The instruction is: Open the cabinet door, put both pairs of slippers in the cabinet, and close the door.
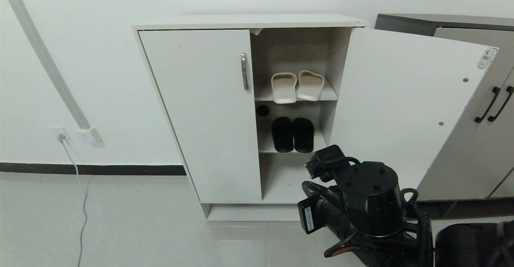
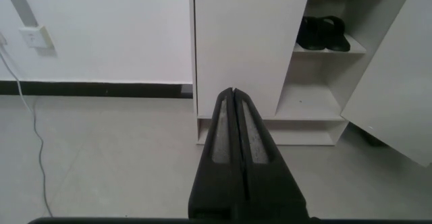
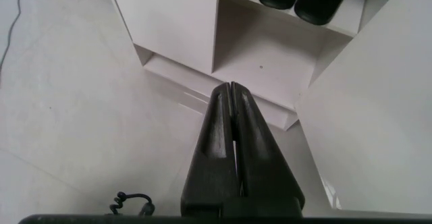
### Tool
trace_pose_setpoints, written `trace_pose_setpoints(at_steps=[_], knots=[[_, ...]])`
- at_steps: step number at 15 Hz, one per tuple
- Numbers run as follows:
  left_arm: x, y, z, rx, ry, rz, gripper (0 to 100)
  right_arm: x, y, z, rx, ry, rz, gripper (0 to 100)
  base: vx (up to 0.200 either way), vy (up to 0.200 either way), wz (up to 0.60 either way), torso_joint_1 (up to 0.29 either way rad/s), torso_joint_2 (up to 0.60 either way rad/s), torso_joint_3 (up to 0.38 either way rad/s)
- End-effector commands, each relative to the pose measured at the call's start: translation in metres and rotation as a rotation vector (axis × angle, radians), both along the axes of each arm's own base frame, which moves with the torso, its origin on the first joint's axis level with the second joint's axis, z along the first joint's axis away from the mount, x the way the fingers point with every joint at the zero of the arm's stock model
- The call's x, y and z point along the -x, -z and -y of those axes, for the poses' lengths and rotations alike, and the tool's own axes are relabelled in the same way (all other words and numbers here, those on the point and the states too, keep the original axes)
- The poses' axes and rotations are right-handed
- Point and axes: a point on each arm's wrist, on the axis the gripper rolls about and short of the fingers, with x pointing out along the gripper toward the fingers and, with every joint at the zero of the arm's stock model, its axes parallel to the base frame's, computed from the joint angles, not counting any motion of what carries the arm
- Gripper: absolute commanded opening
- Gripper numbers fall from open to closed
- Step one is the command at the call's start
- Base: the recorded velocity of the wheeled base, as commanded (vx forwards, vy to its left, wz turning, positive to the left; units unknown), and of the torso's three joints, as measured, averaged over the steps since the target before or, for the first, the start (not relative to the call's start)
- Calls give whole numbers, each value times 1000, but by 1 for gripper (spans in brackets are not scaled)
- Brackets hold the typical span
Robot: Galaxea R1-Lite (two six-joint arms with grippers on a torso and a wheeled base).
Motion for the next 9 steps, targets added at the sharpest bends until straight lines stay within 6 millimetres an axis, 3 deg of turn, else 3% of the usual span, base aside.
trace_pose_setpoints(at_steps=[1, 5, 9], knots=[[0, 0, 0, 1, -1, 1, 0, 0, 1, 0, 1, 0, -1, 0, 0, 0, 0, 0, 0, 0], [0, 0, 0, 1, -1, 1, 0, 0, 2, 0, 7, 2, -2, 0, 0, 0, 0, 0, 0, 0], [0, 0, 0, 1, -1, 1, 0, 1, 2, 0, 12, -1, 0, 0, 0, 0, 0, 6, -183, -289]])
